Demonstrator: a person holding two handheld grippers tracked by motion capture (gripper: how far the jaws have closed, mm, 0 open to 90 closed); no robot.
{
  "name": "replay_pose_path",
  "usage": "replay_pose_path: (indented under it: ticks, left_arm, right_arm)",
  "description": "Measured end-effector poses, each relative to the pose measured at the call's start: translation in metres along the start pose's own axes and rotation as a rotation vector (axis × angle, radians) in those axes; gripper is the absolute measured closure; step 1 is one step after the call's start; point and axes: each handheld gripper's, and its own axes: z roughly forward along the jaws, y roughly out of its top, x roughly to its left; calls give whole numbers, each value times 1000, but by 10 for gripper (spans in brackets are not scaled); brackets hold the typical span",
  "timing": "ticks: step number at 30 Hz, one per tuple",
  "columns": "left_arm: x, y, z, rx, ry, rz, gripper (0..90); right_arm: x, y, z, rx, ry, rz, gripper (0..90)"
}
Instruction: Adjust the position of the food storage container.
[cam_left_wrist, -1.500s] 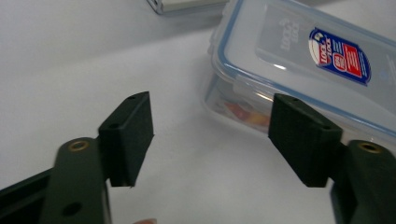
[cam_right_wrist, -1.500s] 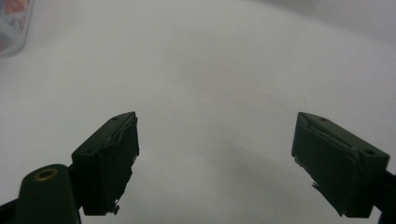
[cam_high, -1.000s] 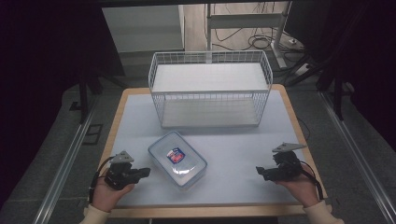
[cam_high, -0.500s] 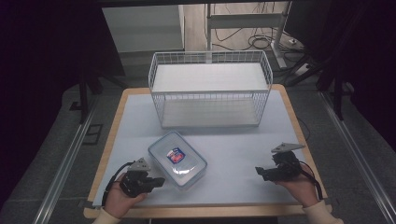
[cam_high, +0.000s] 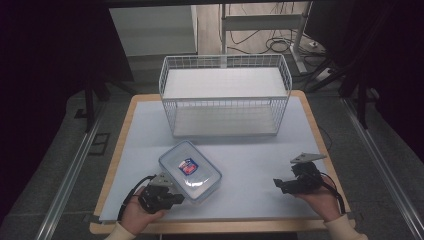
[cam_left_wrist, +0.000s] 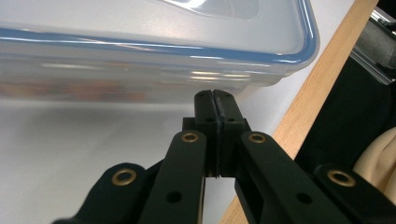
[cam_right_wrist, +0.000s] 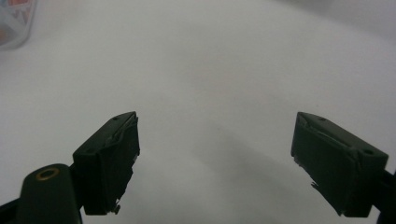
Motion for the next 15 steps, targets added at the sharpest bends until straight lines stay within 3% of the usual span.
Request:
replay_pose_path:
  ticks: [15]
  left_arm:
    - [-7, 11, 15, 6, -22, 15, 900]
  right_arm:
    - [0, 1, 3, 7, 6, -2, 153]
